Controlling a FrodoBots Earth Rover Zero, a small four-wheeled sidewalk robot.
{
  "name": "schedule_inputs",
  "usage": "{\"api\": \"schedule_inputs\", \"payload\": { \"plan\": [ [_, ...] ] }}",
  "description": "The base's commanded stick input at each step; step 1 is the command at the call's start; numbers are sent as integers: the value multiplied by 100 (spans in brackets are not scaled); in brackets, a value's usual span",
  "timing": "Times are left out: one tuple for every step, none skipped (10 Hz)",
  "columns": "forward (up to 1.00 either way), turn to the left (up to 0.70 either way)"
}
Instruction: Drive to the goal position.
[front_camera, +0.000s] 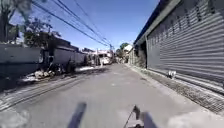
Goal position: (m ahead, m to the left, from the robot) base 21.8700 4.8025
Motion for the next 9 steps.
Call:
{"api": "schedule_inputs", "payload": {
  "plan": [
    [100, 0],
    [100, 5],
    [100, 15],
    [100, -40],
    [100, -40],
    [100, -40],
    [100, -40],
    [100, -40],
    [100, -40]
  ]
}}
